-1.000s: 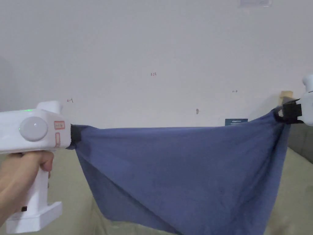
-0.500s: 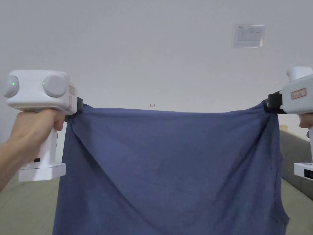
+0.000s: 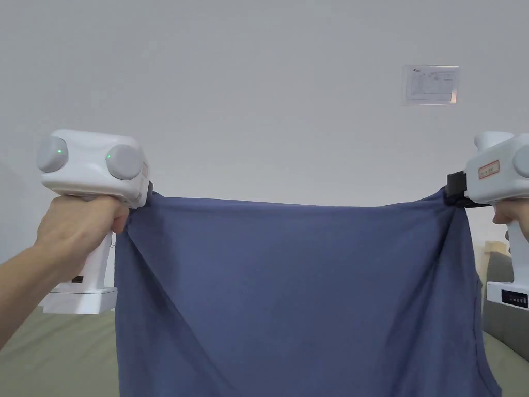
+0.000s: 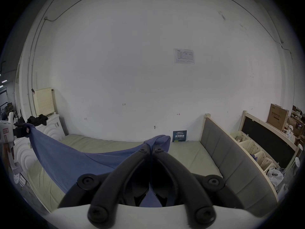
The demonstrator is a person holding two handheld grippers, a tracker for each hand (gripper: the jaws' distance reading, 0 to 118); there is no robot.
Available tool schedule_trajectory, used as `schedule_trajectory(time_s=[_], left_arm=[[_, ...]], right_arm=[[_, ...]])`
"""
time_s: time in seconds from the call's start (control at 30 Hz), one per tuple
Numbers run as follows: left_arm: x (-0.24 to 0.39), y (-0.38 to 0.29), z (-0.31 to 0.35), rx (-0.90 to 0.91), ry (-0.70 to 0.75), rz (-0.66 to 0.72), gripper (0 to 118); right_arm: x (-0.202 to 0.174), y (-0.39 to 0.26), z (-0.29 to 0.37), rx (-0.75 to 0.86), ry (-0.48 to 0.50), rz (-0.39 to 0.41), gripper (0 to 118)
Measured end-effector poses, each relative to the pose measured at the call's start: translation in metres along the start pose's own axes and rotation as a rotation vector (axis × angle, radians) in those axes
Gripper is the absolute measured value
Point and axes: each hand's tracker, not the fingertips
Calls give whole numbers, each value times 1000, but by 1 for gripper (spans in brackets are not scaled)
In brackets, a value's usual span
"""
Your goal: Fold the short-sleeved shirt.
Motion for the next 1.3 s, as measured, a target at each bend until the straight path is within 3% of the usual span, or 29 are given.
schedule_trajectory(time_s=[0.23,0.37,0.5,0.93,1.1,1.3], left_arm=[[12,26,-64,15,24,35,8],[24,30,-99,18,25,-2,0],[38,27,-139,-16,83,-75,0],[40,23,-236,-8,115,-2,0],[43,-15,-255,-57,86,-7,0],[49,-118,-251,-186,21,-73,0]], right_arm=[[-9,22,-64,4,-45,28,3],[-15,34,-91,24,-14,12,3],[-25,35,-125,11,-35,75,3],[-45,54,-204,31,-67,135,3],[-37,10,-226,-30,-64,102,3],[-23,-106,-214,-189,-6,50,3]])
